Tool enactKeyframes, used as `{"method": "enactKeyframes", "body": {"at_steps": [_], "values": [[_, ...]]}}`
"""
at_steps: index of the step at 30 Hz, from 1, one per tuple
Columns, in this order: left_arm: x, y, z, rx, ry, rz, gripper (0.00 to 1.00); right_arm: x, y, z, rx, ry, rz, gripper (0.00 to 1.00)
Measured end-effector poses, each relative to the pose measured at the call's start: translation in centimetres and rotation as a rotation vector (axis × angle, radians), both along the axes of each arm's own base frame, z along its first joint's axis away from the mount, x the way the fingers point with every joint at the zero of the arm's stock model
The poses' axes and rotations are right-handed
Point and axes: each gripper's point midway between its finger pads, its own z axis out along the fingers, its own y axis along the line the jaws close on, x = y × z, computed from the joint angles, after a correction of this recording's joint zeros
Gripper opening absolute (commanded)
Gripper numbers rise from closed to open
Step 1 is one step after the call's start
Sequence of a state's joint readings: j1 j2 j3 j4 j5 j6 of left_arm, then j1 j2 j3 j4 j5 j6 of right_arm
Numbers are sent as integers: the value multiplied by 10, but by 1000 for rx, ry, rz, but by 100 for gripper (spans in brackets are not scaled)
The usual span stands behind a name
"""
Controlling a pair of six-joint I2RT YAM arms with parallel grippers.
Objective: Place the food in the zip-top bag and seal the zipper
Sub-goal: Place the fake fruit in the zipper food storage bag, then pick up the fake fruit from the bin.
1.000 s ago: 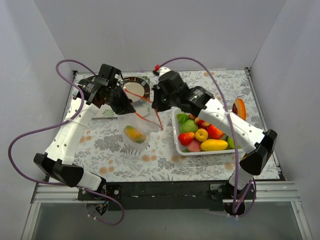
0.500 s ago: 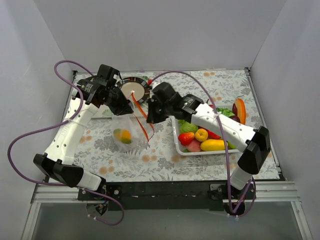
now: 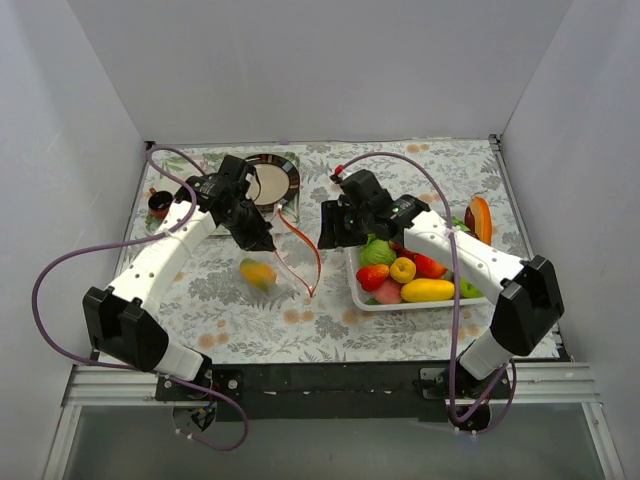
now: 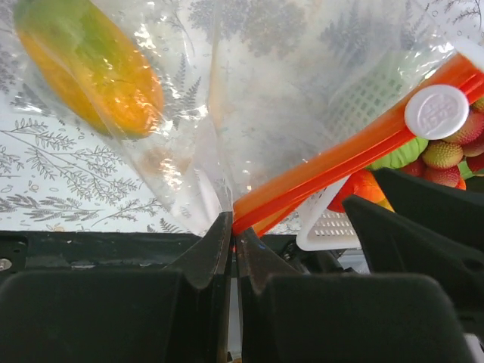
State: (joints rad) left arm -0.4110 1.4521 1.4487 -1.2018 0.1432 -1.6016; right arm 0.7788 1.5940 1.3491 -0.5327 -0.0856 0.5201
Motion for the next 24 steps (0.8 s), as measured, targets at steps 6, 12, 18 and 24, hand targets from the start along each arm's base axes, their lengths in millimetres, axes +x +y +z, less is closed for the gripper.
{"method": "enactKeyframes", "body": {"at_steps": [6, 12, 18, 24], "values": [[11, -12, 2, -46, -59, -43, 0, 5, -31, 51, -8, -148, -92, 66], [21, -22, 4, -73, -98, -84, 0, 2, -105, 105, -79, -332, -304, 81], [26, -28, 2, -84, -104, -117, 0, 1, -221, 95, -270, -356, -644, 89], [30, -33, 10, -96, -129, -147, 0, 5, -312, 69, -368, -236, -912, 95]]}}
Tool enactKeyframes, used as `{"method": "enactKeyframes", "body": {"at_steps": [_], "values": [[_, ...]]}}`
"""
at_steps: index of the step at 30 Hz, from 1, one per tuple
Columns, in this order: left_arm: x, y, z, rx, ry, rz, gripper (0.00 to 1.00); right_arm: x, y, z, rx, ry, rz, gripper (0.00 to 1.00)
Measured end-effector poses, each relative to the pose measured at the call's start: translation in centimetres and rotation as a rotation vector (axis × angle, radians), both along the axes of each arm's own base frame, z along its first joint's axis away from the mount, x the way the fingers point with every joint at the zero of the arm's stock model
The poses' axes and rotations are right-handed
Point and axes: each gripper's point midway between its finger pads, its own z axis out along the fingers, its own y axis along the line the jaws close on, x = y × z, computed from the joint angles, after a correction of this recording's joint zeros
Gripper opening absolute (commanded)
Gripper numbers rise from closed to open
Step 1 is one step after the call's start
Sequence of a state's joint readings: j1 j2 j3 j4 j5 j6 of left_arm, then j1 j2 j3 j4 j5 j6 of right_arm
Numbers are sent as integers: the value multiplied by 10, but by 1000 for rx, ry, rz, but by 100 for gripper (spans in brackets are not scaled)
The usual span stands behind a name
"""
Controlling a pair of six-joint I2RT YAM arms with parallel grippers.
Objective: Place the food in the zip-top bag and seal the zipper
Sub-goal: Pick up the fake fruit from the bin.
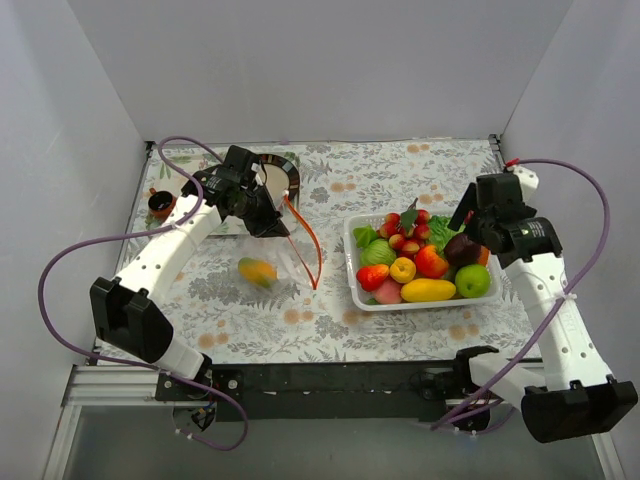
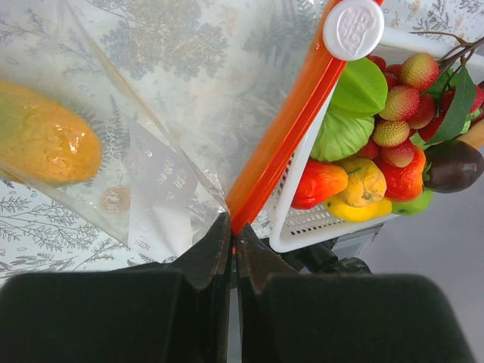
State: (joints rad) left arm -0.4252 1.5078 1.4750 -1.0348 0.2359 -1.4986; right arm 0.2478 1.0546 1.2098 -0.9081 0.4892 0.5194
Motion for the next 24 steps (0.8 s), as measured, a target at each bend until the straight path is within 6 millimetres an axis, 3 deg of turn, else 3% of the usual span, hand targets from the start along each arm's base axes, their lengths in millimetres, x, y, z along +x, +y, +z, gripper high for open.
{"method": "enactKeyframes", "body": {"at_steps": [3, 6, 15, 24], "values": [[0, -1, 0, -5, -1, -10, 0, 1, -24, -7, 35, 13, -87, 96], [0, -2, 0, -6, -2, -16, 0, 3, -32, -17, 83, 33, -123, 98], [-1, -2, 0, -6, -4, -24, 0, 18, -20, -57, 201, 98, -123, 98], [-1, -2, 0, -6, -4, -24, 0, 19, -15, -77, 230, 114, -123, 99]]}}
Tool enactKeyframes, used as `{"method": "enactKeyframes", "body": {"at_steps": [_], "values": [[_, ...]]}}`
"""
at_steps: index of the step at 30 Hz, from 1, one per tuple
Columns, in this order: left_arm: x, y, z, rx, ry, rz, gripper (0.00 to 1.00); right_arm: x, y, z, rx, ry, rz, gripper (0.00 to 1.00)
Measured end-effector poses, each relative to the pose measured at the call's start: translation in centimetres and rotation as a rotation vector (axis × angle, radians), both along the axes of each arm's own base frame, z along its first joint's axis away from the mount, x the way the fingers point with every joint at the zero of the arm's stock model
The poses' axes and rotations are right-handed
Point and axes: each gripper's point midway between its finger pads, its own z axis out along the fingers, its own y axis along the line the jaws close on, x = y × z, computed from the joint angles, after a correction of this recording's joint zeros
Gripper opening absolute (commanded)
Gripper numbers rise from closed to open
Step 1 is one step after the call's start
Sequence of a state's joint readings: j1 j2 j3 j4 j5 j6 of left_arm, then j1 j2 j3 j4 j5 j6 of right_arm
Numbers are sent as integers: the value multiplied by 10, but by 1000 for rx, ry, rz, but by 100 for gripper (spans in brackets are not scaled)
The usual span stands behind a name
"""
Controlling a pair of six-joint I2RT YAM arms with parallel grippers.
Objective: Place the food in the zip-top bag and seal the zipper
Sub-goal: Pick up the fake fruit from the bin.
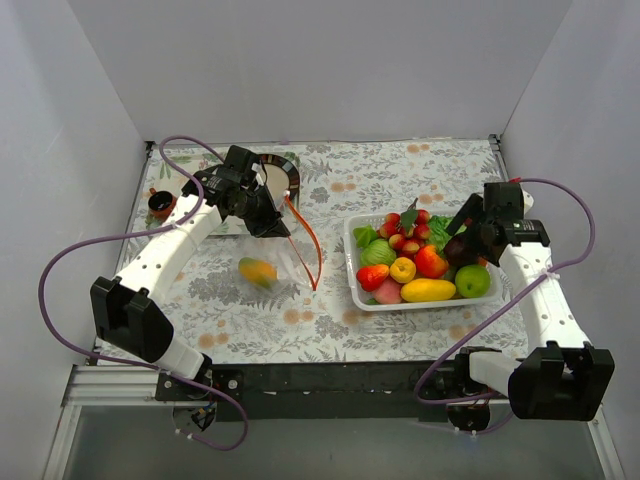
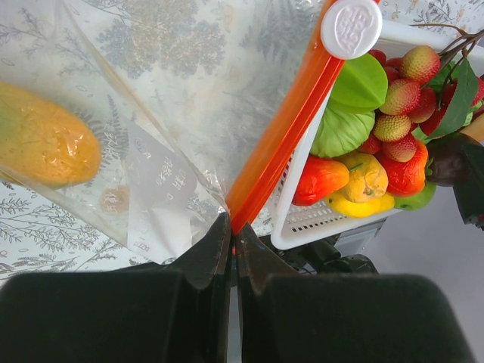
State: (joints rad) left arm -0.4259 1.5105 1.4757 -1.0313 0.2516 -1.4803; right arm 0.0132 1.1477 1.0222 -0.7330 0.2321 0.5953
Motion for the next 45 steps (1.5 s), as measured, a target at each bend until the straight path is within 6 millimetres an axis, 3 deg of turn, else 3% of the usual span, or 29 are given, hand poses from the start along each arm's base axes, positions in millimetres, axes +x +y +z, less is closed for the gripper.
{"method": "enactKeyframes", "body": {"at_steps": [6, 9, 10, 13, 19, 32, 35, 37, 42, 45], "values": [[0, 0, 0, 0, 0, 0, 0, -4, 1, -13, 8, 26, 2, 93], [0, 0, 0, 0, 1, 0, 0, -5, 2, -15, 10, 27, 4, 79], [0, 0, 0, 0, 1, 0, 0, -4, 2, -15, 9, 26, 6, 67], [0, 0, 0, 0, 1, 0, 0, -4, 2, -15, 7, 25, 10, 49], [0, 0, 0, 0, 2, 1, 0, -6, 2, -11, 0, 29, 29, 33], [1, 0, -2, 2, 7, 0, 0, 3, 24, 72, 54, -161, 165, 20], [1, 0, -3, 2, 8, 0, 0, 2, 42, 85, 89, -204, 243, 19], [1, -1, -3, 2, 11, 0, 0, 0, 70, 96, 115, -243, 340, 19], [0, -3, -5, 3, 19, -6, 0, -20, 177, 128, 187, -352, 698, 17], [-1, -5, -5, 0, 20, -11, 0, -27, 229, 136, 219, -389, 858, 17]]}}
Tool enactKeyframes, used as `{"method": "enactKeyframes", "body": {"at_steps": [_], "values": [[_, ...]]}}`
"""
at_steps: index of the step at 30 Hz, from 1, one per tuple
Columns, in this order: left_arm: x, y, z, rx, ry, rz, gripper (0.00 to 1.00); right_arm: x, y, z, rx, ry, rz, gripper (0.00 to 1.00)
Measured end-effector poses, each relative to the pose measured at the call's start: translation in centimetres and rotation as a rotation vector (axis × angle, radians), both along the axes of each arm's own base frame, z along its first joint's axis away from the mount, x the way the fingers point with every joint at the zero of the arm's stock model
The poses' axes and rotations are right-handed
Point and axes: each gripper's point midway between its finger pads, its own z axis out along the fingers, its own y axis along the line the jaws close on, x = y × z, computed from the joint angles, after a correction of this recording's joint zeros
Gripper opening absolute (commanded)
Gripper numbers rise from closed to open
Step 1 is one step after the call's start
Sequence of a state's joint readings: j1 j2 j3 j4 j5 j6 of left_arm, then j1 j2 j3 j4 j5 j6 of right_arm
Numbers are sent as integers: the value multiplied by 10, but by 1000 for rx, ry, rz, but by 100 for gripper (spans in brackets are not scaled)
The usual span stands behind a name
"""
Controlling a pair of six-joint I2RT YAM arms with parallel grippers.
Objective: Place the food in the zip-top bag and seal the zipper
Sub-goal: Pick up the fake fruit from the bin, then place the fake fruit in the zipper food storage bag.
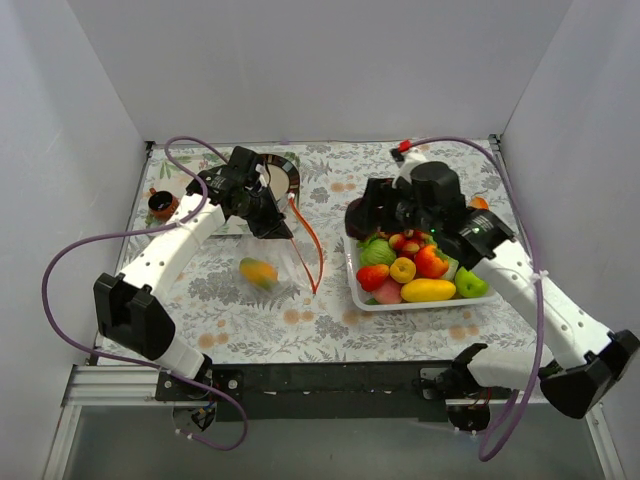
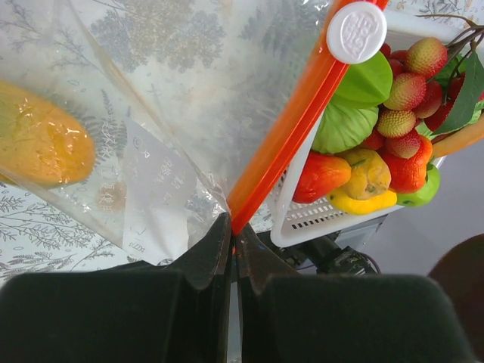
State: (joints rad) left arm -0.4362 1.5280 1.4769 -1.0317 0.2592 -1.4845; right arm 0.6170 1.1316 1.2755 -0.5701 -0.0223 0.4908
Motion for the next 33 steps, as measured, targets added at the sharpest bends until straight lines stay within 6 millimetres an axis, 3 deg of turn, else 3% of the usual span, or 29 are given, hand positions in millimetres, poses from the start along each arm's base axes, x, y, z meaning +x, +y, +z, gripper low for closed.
{"method": "enactKeyframes", "body": {"at_steps": [5, 8, 12, 19, 20, 23, 24, 27, 33], "values": [[-4, -3, 3, -12, 3, -14, 0, -3, 69, -16, 3, -14, 199, 18], [-7, -4, 6, -22, 0, -21, 0, 0, 96, -33, 9, 2, 276, 17], [-11, -7, 14, -42, -12, -33, 0, 1, 119, -51, 14, 24, 338, 17], [-18, -9, 23, -72, -19, -58, 0, 6, 132, -71, -2, 41, 374, 21], [-19, -10, 24, -78, -18, -63, 0, 7, 133, -77, -12, 50, 371, 24], [-21, -11, 25, -80, -24, -73, 0, 12, 131, -92, -54, 74, 344, 46], [-22, -12, 27, -88, -24, -80, 0, 15, 130, -97, -74, 82, 328, 59], [-25, -14, 31, -101, -29, -91, 0, 18, 130, -104, -116, 86, 299, 78], [-26, -16, 34, -111, -33, -99, 0, 19, 137, -89, -139, 37, 292, 94]]}}
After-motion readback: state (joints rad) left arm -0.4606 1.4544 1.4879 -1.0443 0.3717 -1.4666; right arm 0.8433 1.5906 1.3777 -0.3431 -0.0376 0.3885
